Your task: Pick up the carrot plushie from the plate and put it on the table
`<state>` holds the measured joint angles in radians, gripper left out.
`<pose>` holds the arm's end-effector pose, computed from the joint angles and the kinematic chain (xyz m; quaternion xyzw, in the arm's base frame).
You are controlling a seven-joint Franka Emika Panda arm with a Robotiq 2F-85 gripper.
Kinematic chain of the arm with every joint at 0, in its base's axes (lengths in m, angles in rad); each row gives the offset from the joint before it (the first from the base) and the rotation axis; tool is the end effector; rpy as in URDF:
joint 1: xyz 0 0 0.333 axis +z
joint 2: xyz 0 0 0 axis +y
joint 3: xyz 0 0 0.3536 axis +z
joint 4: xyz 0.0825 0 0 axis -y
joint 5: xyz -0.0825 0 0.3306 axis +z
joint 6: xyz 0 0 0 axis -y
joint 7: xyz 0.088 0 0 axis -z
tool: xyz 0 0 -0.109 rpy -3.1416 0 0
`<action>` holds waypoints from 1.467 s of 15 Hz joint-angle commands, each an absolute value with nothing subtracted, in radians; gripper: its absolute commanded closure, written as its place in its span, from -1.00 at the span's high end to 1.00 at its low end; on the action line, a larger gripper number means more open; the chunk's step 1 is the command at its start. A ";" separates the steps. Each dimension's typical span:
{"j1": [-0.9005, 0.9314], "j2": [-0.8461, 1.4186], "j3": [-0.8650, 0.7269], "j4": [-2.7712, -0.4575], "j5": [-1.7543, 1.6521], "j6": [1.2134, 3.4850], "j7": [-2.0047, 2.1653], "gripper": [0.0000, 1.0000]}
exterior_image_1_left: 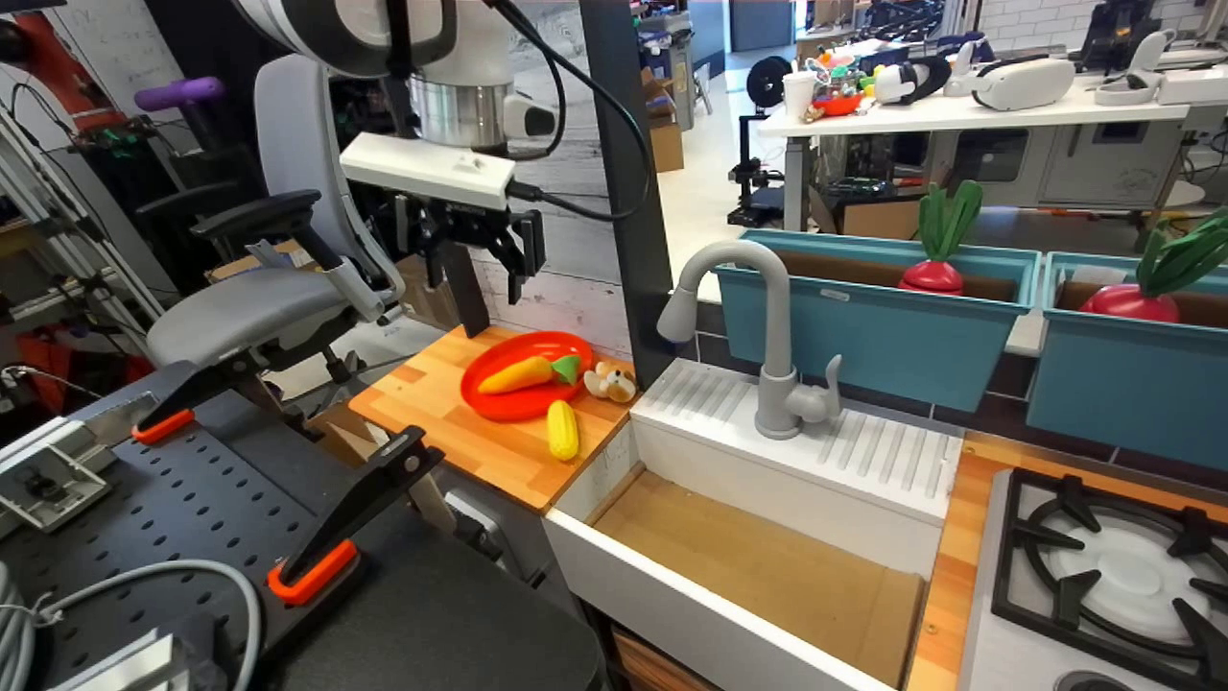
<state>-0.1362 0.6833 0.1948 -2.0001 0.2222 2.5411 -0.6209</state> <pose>0.5800 0.0254 0.1809 -0.9653 -0.2220 0.0336 0.1331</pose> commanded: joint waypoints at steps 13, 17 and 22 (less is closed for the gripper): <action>-0.037 1.005 0.138 -1.658 0.025 2.515 -0.349 1.00; -0.016 1.042 0.124 -1.627 0.006 2.498 -0.319 1.00; 0.005 1.088 0.101 -1.582 -0.023 2.490 -0.295 1.00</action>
<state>-0.0214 1.0339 0.1267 -1.6741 0.0172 2.5307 -0.3272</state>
